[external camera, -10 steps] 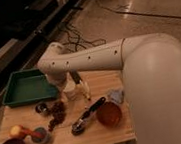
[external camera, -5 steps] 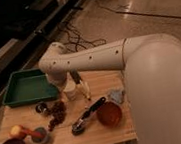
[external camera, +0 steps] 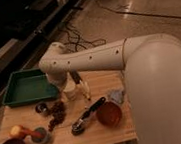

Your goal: Place sponge in tray

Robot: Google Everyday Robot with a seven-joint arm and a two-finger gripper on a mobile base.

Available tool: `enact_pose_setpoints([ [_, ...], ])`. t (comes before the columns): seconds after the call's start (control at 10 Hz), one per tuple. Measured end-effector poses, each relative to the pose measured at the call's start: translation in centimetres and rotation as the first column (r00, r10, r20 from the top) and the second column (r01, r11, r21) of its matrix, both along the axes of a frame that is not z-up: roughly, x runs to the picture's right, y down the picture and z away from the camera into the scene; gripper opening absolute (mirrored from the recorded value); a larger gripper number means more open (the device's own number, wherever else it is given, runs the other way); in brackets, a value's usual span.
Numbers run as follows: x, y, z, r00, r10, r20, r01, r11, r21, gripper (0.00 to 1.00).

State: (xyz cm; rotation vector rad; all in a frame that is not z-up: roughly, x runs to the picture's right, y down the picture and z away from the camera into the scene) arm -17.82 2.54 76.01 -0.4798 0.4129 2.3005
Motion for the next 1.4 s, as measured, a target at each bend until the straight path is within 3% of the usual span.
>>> enact_pose_setpoints([
  [0.2,0.2,0.0,0.4,1.0,-0.001,0.013,0.0,0.9999,0.016,0.18],
  [1.0,0.2,0.0,0.5,1.0,0.0,0.014,0.0,0.9999,0.016,0.18],
  [1.1,0.4,0.1,0.8,0.999,0.033,0.026,-0.033,0.9993,0.017,0.18],
  [1.2,1.5,0.0,1.6,0.993,0.118,0.018,-0.118,0.9929,0.012,0.18],
  [1.3,2.5,-0.2,2.3,0.98,0.196,0.006,-0.196,0.9805,0.004,0.18],
  [1.4,2.9,-0.1,3.1,0.957,0.289,0.013,-0.289,0.9571,-0.018,0.18],
])
